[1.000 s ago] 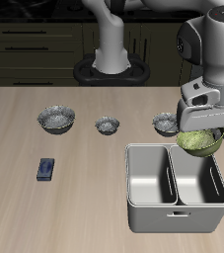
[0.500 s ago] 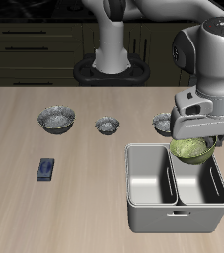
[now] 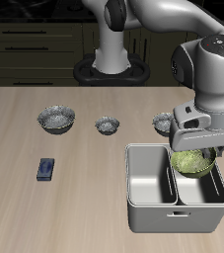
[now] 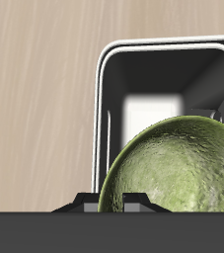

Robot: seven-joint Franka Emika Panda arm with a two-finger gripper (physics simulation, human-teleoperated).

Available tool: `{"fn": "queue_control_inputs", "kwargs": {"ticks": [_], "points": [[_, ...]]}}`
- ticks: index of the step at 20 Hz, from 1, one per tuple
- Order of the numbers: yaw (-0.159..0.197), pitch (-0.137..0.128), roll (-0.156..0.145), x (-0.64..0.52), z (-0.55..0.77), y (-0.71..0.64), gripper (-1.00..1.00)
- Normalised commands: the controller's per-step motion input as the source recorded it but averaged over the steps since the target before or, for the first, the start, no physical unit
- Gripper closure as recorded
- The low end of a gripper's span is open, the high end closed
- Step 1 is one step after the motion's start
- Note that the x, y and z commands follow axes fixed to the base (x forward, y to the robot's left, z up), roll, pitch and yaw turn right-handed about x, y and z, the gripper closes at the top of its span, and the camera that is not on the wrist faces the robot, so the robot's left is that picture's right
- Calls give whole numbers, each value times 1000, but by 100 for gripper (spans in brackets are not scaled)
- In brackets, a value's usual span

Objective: Place the green bowl in the left side of the drainer

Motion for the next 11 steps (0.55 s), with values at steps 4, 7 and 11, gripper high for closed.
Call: {"fn": "queue_control_inputs", "kwargs": {"ticks": [4,7,11], "points": [[34,-3,-2,8,31,43,-100],[8,-8,15,-28,72,36,-100],[-13,-11,-15,18,114,-33,-100]]}}
